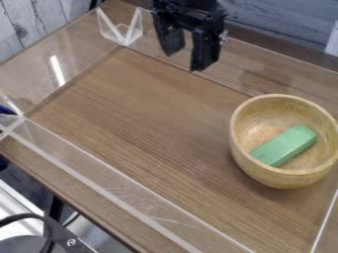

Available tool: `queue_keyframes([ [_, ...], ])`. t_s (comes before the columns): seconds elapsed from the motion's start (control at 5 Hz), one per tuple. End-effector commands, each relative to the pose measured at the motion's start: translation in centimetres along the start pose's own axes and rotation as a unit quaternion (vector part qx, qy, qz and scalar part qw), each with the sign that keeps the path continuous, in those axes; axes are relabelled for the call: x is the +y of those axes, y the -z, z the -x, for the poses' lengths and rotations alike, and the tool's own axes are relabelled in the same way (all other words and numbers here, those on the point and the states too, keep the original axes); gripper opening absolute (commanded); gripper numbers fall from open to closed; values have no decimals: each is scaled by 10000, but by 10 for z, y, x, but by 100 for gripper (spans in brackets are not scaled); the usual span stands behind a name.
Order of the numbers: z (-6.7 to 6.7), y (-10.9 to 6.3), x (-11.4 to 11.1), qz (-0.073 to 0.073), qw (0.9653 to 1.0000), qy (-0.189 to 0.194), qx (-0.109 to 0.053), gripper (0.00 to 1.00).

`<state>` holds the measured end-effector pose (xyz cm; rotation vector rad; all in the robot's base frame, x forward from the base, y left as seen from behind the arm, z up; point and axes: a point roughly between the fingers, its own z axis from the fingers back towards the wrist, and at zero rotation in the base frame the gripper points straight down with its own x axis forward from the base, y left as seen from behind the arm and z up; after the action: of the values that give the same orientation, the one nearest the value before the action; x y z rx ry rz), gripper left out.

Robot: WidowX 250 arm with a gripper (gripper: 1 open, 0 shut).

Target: Put the green block in the brown bowl

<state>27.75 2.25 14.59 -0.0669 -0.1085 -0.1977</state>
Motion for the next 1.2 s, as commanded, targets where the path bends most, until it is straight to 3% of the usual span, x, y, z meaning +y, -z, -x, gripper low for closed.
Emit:
queue_keyframes([
  [0.0, -23, -17, -10, -188, 9984, -153, -510, 100],
  [0.2, -38, -18, -20, -238, 9970, -257, -696, 0],
  [0.4, -32, -17, -17, -585, 9934, -524, -835, 100],
  [0.6, -25, -17, -9, -818, 9886, -784, -991, 100],
  [0.8, -19, -20, 0, -923, 9860, -831, -1108, 100],
  [1.0, -23, -20, 9, -1020, 9835, -823, -1245, 100],
])
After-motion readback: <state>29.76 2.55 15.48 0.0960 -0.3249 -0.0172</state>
